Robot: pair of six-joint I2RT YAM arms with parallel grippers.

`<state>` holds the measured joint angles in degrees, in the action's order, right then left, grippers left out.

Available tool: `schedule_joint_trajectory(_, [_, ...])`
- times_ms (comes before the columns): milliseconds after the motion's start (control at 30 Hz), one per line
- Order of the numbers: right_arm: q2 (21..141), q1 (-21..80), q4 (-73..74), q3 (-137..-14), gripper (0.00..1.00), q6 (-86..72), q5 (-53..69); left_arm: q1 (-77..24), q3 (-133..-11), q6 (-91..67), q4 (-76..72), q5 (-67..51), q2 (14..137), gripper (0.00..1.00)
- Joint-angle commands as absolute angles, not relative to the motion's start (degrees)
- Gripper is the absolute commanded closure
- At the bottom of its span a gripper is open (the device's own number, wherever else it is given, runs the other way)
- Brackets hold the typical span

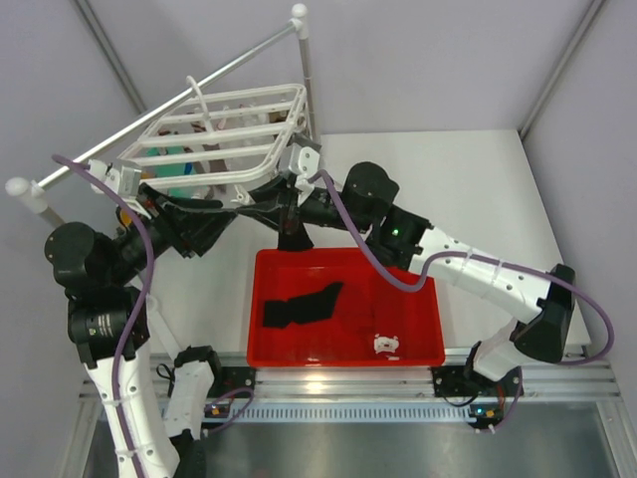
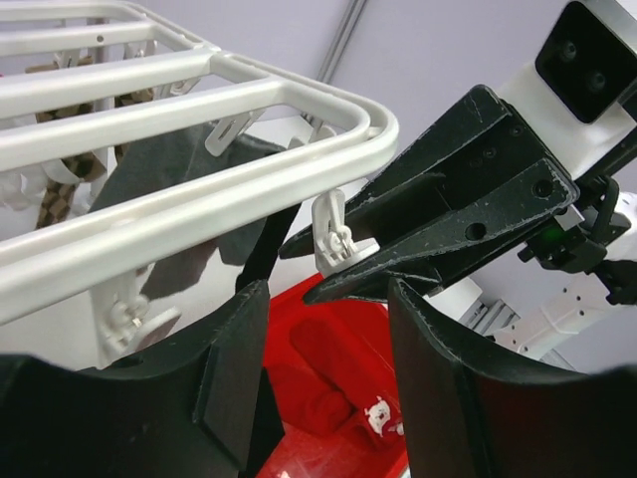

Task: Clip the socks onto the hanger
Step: Open the clamp at the hanger.

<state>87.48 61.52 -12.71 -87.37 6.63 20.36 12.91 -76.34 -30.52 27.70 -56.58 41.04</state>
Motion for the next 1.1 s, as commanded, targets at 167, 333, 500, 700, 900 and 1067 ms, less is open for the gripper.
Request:
schedule_joint_trajectory(167, [89.56, 59.59, -7.21, -93.60, 1.00, 2.29, 27.60, 12.83, -75.59, -31.81, 16.62, -58.54, 42.01, 0.45])
schedule_joint_trajectory(333, [90.44, 59.50, -6.33, -95.01, 1.00, 0.62, 28.82, 12.74, -74.18, -32.52, 15.12, -58.80, 41.31, 0.51])
schedule_joint_trajectory(500, [91.49, 59.15, -5.89, -96.85, 1.00, -2.02, 29.35, 12.83, -73.39, -32.61, 15.20, -59.85, 41.22, 0.55])
schedule_joint_trajectory(700, [92.81, 58.36, -5.01, -98.52, 1.00, -5.44, 31.20, 12.74, -72.42, -32.70, 15.12, -61.26, 40.78, 0.60])
schedule_joint_trajectory(900, [94.04, 56.78, -5.71, -100.11, 1.00, -11.51, 33.83, 12.74, -71.54, -33.22, 15.12, -61.26, 40.34, 0.68])
schedule_joint_trajectory(1067, [94.48, 56.78, -5.01, -100.98, 1.00, -12.48, 36.38, 12.83, -71.72, -34.45, 15.20, -60.12, 40.60, 0.85])
